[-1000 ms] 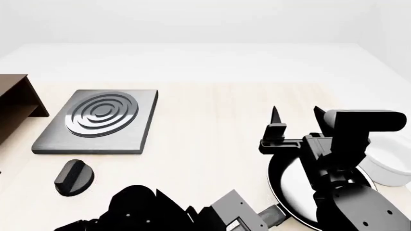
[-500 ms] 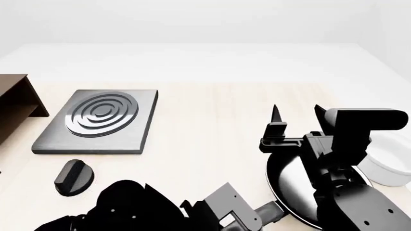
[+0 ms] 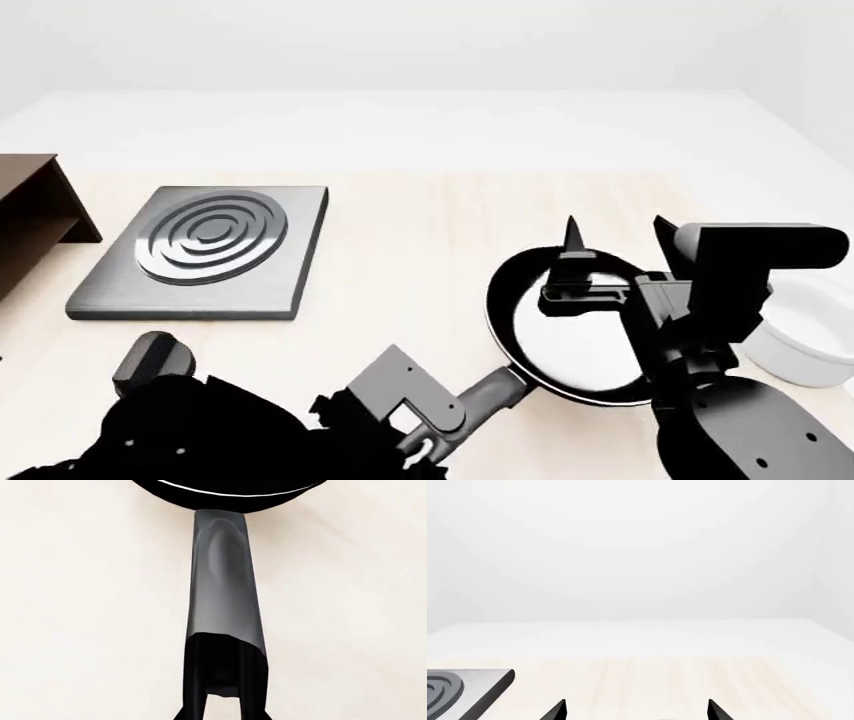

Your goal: Put the frying pan on top of the cabinet.

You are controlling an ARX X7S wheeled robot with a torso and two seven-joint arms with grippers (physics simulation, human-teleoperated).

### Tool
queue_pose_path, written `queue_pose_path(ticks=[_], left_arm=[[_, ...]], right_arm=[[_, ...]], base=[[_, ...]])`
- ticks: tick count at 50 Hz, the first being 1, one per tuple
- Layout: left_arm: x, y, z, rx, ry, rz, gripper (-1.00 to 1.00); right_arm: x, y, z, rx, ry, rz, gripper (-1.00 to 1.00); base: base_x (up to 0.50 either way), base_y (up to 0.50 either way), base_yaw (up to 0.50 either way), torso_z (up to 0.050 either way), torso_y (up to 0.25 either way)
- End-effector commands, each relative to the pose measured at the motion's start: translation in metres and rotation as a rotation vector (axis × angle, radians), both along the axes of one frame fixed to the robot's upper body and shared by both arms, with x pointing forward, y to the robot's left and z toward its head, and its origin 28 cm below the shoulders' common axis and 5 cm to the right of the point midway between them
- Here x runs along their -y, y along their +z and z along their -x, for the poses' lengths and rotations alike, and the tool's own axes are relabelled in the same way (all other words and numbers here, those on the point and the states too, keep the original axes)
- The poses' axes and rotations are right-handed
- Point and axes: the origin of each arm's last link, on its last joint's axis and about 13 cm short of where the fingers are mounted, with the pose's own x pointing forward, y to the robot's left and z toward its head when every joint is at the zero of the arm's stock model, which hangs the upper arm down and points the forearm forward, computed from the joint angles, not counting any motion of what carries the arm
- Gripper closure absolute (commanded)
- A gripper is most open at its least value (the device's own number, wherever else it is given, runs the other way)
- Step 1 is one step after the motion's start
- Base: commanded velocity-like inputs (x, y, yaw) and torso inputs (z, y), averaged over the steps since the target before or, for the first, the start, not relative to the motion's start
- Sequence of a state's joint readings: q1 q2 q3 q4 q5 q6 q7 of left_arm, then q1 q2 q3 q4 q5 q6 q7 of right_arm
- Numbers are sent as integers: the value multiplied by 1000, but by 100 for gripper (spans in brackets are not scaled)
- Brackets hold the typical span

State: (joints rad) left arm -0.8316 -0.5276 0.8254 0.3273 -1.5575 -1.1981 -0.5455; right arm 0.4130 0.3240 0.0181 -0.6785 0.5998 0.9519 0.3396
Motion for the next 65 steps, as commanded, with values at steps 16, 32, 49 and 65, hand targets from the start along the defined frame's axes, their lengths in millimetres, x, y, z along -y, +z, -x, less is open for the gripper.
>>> queue_pose_path(ticks=[16,32,49,65], left_arm=[[-76,50,-43,235,505,204,100],[-103,116,-73,351,717,205,100],[-130,221,-85,401,956,53,100],[-190,244,-92,405,1268,9,100]], right_arm=[[-1,0,-2,1,3,0,-100],[-1,1,-1,4,7,0,-100],[-3,2,-2,3,19,4,-100],[-3,5,-3,9,19,6,-100]], base=[[0,0,0,0,2],[0,0,0,1,3],[0,0,0,0,2],[0,0,0,1,2]])
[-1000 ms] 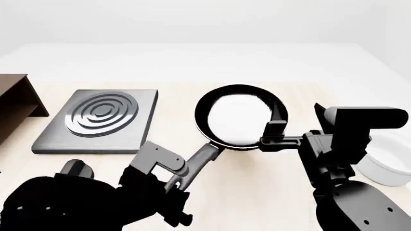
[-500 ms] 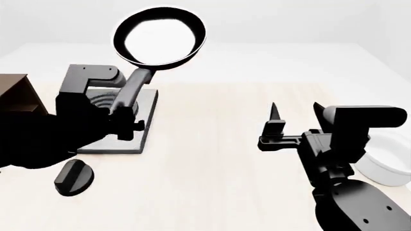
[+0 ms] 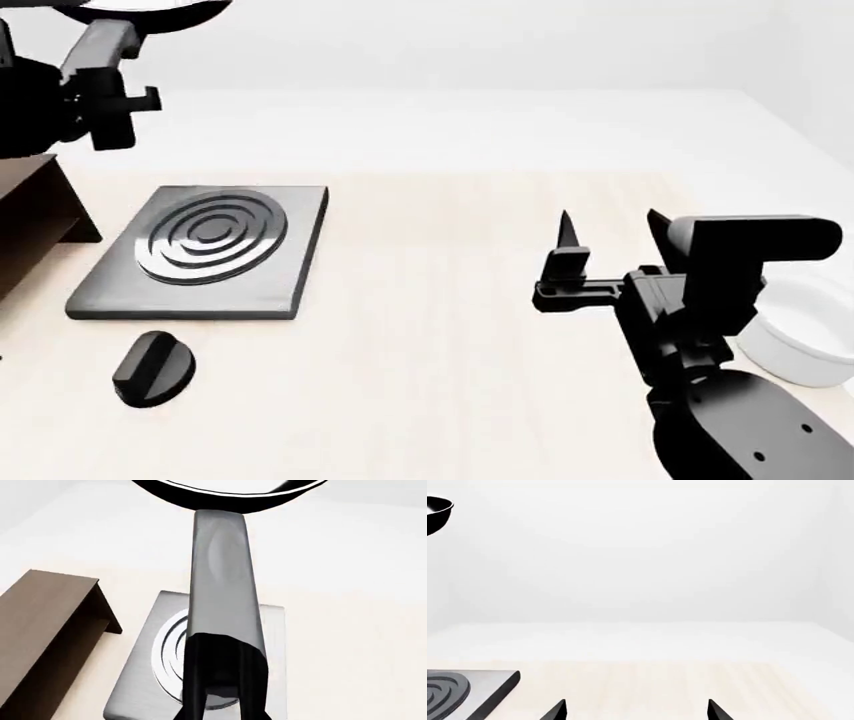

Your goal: Put the frying pan on top of the cabinet.

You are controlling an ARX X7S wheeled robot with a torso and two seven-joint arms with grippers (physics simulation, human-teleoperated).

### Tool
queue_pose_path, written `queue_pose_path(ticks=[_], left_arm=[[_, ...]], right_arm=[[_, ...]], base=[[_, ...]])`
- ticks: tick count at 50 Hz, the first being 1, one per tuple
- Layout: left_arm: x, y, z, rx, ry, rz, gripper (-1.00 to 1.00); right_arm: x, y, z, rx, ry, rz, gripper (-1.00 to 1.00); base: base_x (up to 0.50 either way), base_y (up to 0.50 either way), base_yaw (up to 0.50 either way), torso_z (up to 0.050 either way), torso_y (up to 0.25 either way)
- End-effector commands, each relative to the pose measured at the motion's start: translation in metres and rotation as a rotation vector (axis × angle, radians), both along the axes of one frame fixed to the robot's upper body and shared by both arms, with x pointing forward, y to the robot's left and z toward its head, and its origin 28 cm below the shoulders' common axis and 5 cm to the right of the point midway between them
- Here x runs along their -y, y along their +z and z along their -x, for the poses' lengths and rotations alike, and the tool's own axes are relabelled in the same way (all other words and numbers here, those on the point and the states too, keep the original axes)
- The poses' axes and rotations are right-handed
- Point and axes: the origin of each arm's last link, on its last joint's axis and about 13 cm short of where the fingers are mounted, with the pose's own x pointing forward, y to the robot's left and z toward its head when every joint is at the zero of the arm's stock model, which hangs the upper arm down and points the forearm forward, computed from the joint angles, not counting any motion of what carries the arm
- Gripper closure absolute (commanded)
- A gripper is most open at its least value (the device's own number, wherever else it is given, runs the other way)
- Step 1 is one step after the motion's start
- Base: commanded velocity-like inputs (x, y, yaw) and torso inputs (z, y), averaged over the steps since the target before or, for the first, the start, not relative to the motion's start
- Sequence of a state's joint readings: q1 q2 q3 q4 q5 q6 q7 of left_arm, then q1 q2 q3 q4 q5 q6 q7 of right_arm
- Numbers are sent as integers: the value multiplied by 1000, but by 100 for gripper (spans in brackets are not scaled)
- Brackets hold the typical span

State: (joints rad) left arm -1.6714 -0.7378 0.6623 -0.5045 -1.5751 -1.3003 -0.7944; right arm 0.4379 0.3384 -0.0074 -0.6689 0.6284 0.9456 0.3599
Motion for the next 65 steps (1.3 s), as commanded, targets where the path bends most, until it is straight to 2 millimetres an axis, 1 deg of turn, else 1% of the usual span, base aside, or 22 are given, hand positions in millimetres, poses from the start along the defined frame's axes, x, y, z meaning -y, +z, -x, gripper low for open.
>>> queue_pose_path(ticks=[1,4,6,10,12,19,24,34,39,41,42,48,55,58,65], left_arm=[[-45,30,-1,49,260,2,100],[-55,28,-3,37,301,0,100],[-62,25,-9,32,349,5,100],[-74,21,-9,28,395,32,100],[-81,15,-7,8,433,23,100],[-93,10,-7,-5,507,31,100],[-100,2,-11,-22,552,35,100],[-105,-6,-20,-42,615,55,100],[-105,-9,-22,-36,615,81,100],[-104,-10,-22,-39,615,85,100],[-104,-10,-22,-31,613,117,100],[-105,-16,-23,-44,600,110,100],[-107,-21,-23,-53,648,141,100],[-108,-23,-23,-64,651,125,100],[-111,-28,-22,-74,681,129,100]], right_arm=[[-1,2,-1,2,1,2,-100],[-1,1,-1,2,2,3,-100],[0,1,-1,1,1,4,-100],[0,1,-1,0,1,4,-100],[0,0,-1,-3,-1,4,-100],[-1,-1,-1,-4,3,5,-100],[-1,-2,-1,-8,3,5,-100],[-2,-4,-1,-13,3,6,-100],[-2,-5,-1,-14,5,5,-100],[-2,-5,-1,-16,6,5,-100],[-2,-5,-1,-16,7,5,-100],[-2,-5,-1,-17,7,6,-100],[-2,-4,-1,-15,7,7,-100],[-2,-4,-1,-16,6,8,-100],[-2,-4,0,-15,5,9,-100]], base=[[0,0,0,0,0],[0,0,0,0,3],[0,0,0,0,0],[0,0,0,0,3],[0,0,0,0,5],[0,0,0,1,1],[0,0,0,0,2],[0,0,0,0,1],[0,0,0,2,2],[0,0,0,0,0],[0,0,0,0,0],[0,0,0,0,2],[0,0,0,1,1],[0,0,0,0,0],[0,0,0,0,-242]])
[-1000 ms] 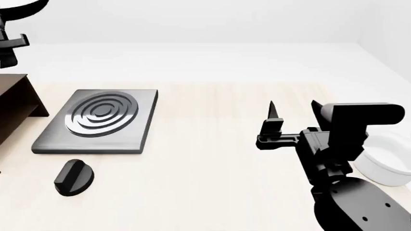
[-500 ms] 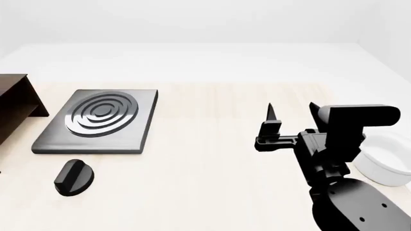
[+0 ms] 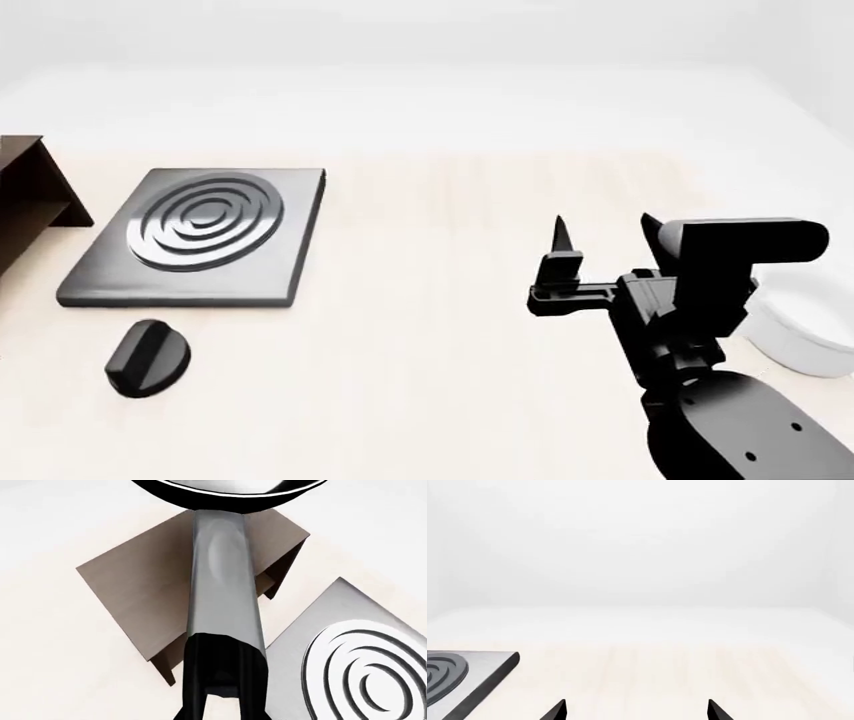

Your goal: Put the frying pan on top of the cabinet.

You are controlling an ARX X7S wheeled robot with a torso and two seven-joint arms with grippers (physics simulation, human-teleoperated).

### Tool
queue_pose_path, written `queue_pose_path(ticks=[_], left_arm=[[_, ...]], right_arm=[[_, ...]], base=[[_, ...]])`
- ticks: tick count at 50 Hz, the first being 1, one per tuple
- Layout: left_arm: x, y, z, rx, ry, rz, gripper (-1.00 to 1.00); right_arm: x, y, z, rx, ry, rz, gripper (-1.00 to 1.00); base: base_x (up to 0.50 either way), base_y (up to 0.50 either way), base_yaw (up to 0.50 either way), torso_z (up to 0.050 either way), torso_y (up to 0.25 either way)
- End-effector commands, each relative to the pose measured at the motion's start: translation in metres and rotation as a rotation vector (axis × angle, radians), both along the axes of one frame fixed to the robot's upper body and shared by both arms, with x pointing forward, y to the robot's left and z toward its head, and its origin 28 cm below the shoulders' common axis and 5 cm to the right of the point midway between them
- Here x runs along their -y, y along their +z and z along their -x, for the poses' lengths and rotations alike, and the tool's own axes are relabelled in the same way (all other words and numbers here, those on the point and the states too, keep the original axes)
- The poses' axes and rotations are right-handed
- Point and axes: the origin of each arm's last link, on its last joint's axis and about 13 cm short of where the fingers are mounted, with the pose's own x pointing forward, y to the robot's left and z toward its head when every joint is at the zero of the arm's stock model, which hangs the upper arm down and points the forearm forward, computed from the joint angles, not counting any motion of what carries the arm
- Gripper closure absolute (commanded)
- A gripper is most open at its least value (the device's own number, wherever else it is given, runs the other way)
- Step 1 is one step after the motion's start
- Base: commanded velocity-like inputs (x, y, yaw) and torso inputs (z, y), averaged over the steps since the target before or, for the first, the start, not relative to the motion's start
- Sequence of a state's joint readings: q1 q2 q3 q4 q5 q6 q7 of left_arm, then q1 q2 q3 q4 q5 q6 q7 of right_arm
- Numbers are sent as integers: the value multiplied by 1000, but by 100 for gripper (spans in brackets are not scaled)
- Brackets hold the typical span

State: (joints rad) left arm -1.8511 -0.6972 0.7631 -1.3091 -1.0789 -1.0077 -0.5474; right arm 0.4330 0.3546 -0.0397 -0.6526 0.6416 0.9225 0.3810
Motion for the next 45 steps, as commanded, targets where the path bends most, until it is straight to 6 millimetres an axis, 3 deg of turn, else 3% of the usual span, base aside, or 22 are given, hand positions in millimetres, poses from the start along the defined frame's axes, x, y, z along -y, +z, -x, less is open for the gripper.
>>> queue_pose_path(ticks=[1,10,39,45], left_arm=[[-2,3,-1,7,51,-37,100],[-2,0,-1,8,52,-29,100],[-10,-6,1,2,128,-5,100],[-12,-7,1,7,167,1,100]], right_arm=[[0,0,0,-1,0,1,-100],[0,-1,0,-1,0,2,-100],[0,-2,0,-5,0,-1,-100],[0,-2,0,-4,0,-1,-100]], base=[[0,0,0,0,-250],[1,0,0,0,-234],[0,0,0,0,0],[2,1,0,0,-234]])
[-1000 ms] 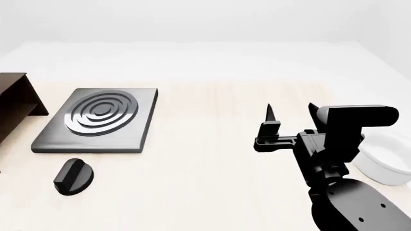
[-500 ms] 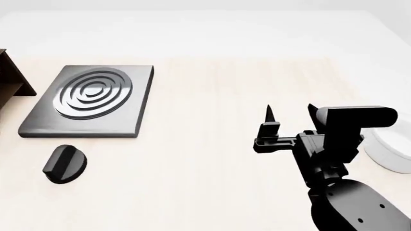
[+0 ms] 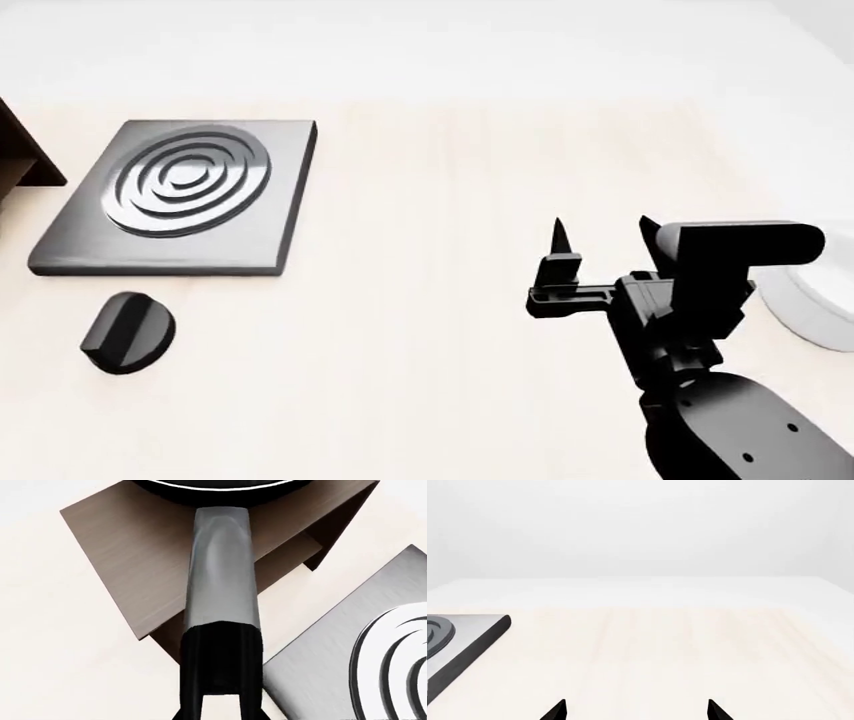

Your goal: Put the frying pan on top of the cabinet.

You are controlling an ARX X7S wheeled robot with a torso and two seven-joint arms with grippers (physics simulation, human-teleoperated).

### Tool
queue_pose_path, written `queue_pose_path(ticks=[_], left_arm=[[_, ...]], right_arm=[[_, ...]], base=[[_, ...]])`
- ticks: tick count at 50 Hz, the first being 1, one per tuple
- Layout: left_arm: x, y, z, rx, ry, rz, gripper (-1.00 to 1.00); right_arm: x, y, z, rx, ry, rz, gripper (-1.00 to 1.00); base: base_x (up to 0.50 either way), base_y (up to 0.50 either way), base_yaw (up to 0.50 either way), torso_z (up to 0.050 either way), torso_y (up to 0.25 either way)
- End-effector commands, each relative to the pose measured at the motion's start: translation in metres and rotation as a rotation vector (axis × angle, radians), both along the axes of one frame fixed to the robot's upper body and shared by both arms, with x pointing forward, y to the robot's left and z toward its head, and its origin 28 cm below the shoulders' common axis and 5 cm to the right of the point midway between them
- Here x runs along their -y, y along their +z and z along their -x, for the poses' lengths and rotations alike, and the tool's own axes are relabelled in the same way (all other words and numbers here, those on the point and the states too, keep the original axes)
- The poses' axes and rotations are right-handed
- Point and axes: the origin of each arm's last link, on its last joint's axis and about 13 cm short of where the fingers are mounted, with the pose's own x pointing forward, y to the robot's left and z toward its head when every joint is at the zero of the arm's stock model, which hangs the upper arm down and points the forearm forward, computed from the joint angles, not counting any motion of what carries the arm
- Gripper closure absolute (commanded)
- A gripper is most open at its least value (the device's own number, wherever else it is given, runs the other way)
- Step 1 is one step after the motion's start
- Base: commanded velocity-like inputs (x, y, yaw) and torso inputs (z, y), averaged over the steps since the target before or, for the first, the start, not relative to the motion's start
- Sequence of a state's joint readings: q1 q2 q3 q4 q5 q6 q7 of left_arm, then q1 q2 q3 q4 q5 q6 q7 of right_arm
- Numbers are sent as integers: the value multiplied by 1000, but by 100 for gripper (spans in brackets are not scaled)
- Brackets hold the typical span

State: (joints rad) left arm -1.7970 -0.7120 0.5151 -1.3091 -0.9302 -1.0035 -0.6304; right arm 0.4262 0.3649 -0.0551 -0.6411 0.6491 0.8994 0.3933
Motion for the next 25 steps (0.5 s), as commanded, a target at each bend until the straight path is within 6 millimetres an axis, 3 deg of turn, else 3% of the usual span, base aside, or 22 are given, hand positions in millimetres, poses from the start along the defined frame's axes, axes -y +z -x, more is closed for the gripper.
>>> queue_pose_path(ticks=[1,14,15,19,25], left_arm=[[-6,4,1,5,63,-50,100],[-4,3,0,1,56,-35,100],[-2,4,0,-10,56,-37,-100],[1,11,-3,20,33,-69,-100],[13,39,-3,95,6,-165,-100]], right_arm=[[0,0,0,0,1,0,-100],[0,1,0,1,2,1,-100],[0,0,0,0,2,0,-100],[0,1,0,3,2,1,-100],[1,1,1,4,-1,-1,-100]], base=[[12,3,0,0,-250],[0,1,0,0,0],[0,0,0,0,0],[0,0,0,0,0],[0,0,0,0,0]])
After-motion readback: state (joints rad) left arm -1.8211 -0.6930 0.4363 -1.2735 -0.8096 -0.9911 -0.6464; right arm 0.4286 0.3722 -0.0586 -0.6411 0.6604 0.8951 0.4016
